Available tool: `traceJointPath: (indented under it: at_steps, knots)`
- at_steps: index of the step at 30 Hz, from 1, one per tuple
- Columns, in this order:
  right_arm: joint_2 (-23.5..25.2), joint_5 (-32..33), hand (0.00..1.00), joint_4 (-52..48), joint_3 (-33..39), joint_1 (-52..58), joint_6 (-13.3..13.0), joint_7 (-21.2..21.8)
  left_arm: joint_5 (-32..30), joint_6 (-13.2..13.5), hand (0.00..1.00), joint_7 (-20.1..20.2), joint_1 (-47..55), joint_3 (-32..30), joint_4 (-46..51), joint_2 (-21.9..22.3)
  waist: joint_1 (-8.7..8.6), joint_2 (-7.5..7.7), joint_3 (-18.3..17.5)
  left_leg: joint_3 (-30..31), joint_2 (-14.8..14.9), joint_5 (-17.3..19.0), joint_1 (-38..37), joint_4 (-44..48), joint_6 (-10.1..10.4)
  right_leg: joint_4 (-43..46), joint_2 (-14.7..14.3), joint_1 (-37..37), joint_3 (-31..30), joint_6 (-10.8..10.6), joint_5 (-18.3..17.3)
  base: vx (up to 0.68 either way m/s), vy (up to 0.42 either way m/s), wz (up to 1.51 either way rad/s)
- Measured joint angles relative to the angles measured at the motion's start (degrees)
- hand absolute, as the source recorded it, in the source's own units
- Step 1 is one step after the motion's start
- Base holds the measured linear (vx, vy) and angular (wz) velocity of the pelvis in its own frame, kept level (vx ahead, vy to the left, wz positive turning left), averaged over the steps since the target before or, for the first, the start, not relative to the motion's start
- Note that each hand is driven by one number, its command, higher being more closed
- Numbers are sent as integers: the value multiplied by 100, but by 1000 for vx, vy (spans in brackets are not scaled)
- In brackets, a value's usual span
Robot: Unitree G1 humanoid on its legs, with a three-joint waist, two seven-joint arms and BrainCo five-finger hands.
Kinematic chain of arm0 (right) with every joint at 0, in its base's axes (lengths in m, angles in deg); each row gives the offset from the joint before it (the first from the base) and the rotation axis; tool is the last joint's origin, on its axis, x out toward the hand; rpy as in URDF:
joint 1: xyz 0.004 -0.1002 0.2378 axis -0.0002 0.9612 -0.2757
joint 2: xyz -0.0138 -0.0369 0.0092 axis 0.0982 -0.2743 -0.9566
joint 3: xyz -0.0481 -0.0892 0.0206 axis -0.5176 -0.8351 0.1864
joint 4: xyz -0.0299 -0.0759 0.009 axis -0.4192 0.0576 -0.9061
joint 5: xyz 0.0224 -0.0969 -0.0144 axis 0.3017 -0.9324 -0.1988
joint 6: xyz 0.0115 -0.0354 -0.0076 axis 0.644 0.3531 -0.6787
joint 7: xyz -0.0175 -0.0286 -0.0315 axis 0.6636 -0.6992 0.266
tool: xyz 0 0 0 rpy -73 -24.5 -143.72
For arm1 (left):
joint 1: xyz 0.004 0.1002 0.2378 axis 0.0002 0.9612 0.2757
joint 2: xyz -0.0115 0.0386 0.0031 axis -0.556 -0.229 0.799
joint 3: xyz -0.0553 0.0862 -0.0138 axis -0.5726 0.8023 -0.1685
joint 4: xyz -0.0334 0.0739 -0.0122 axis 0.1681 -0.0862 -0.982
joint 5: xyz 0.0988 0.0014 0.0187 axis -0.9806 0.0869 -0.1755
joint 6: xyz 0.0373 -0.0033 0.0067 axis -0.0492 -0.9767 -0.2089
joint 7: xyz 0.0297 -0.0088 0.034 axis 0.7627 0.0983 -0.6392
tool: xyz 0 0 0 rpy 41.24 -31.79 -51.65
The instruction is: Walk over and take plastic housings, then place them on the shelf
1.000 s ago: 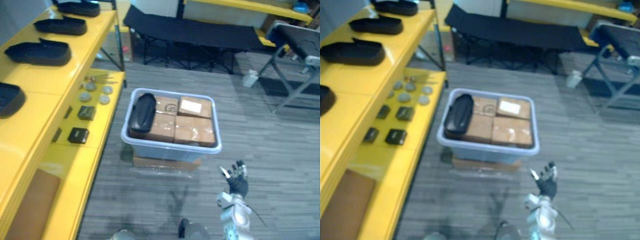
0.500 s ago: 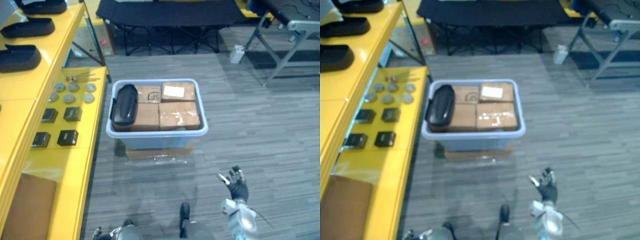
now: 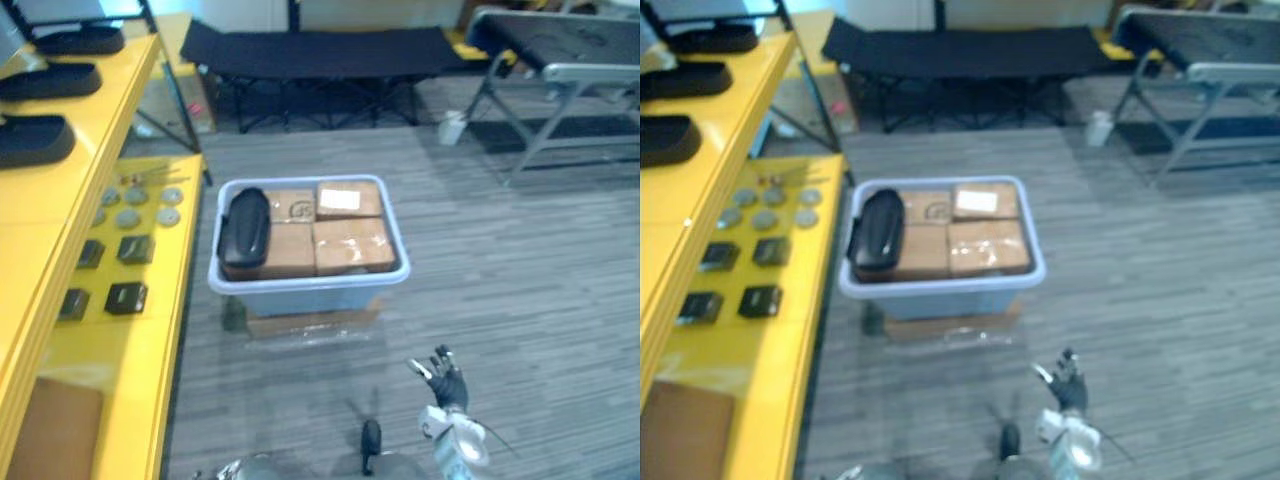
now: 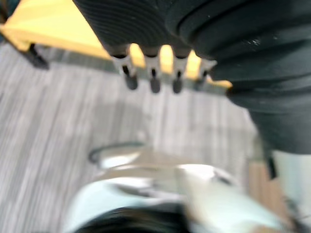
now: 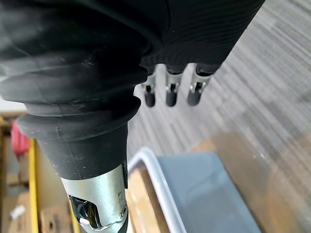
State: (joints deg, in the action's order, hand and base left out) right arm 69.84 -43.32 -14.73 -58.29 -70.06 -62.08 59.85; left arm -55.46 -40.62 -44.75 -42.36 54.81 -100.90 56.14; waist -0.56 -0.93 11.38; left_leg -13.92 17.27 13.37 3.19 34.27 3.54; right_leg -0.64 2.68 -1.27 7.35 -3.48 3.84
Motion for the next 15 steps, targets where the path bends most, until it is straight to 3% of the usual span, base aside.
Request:
traceJointPath:
  at_steps: [1,2,3,4,5,6,7,9,10,11,13,15]
  knots:
    - [-43,6,0,-15,-2,4,55,56,47,7,0,38,36,-16,-18,30,24,-62,19,101,116,-57,121,263,-92,398,-13,102,78,42,-89,56,-64,-21]
    - [-74,2,0,-31,-14,88,120,181,112,33,0,48,161,-34,-25,42,5,-93,68,268,150,-185,315,788,-285,1046,24,329,78,80,-534,33,1,-1]
    - [-81,-13,0,-30,-10,187,186,234,107,55,0,32,220,-78,-23,25,-2,-105,83,401,145,-310,379,973,-377,1096,36,278,103,72,-637,37,-5,13]
    - [-35,-17,0,-37,-53,343,320,332,96,142,0,-46,369,-118,-12,75,52,-13,112,479,33,-385,409,1031,-269,969,121,97,102,72,-658,56,-20,30]
    - [-85,-9,0,-84,-52,398,337,362,93,263,0,-153,442,-129,-3,223,69,12,110,412,-240,-60,464,684,-85,838,250,30,137,71,-658,50,-24,30]
    - [-129,-4,0,-126,-54,400,336,362,85,317,0,-189,447,-126,12,308,69,-34,139,359,-371,8,530,459,-61,768,302,45,165,71,-658,-23,61,29]
    - [-254,74,0,-291,-145,383,301,371,46,513,0,-331,452,-132,118,530,171,-227,214,133,-721,25,611,-560,-77,560,341,129,218,44,-645,-67,94,10]
    - [-305,123,0,-295,-215,284,269,375,35,586,0,-383,534,-159,154,622,287,-408,206,175,-750,-162,625,-1135,-117,344,165,91,209,-26,-574,28,89,-12]
    - [-181,149,0,-319,-389,100,239,336,-77,718,0,-425,536,-218,178,643,400,-329,249,104,-789,-169,692,-1155,-114,1213,260,283,194,13,-762,158,55,10]
    - [-46,150,0,-323,-431,116,165,325,-142,744,0,-456,508,-227,203,485,346,-31,237,122,-1028,-170,681,-1178,-115,1139,466,151,219,-219,-1082,206,31,29]
    - [-51,228,0,-270,-442,46,126,320,-323,765,0,-505,418,-227,227,422,392,19,237,225,-1168,-165,732,-1229,-126,1082,513,107,323,-187,-1176,136,50,37]
    - [27,250,0,-302,-504,-17,-29,319,-335,754,0,-523,356,-214,269,236,434,287,160,224,-1517,-129,669,-1381,-237,1271,854,211,369,-304,-1362,163,121,33]
